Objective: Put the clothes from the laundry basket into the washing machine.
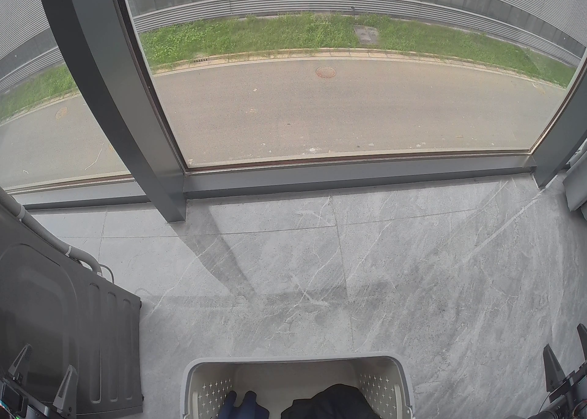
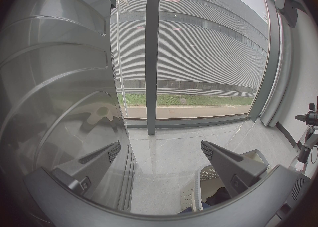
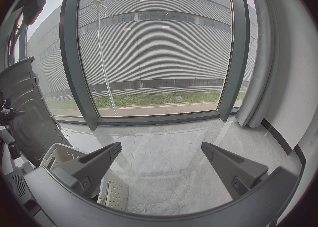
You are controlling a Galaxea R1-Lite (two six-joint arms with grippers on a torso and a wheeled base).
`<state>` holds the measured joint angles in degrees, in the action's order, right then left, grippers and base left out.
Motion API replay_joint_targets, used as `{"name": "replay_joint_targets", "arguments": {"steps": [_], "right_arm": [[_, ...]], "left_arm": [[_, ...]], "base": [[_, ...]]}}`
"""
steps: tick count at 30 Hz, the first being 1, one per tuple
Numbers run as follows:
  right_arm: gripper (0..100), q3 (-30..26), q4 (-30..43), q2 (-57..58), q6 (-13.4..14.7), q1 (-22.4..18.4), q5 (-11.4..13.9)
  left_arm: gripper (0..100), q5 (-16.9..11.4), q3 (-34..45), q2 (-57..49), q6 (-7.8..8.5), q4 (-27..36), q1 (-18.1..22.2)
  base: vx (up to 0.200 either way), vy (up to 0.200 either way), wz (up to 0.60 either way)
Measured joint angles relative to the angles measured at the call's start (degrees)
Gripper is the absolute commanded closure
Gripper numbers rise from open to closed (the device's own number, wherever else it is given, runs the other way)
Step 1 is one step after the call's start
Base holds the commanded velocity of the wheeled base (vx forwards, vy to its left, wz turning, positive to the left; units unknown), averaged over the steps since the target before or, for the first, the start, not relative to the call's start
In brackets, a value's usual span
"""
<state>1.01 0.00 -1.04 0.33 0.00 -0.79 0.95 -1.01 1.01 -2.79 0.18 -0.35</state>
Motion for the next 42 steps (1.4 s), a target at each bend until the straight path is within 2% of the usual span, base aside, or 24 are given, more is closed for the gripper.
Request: {"name": "replay_joint_targets", "arguments": {"steps": [6,42], "right_arm": [[0,0.0,0.0,0.0,0.0,0.0,0.0],[0,0.0,0.0,0.0,-0.1,0.0,0.0]], "left_arm": [[0,0.0,0.0,0.0,0.0,0.0,0.0],[0,0.0,0.0,0.0,0.0,0.0,0.0]], "base": [[0.0,0.0,0.0],[-0.2,0.0,0.0]]}}
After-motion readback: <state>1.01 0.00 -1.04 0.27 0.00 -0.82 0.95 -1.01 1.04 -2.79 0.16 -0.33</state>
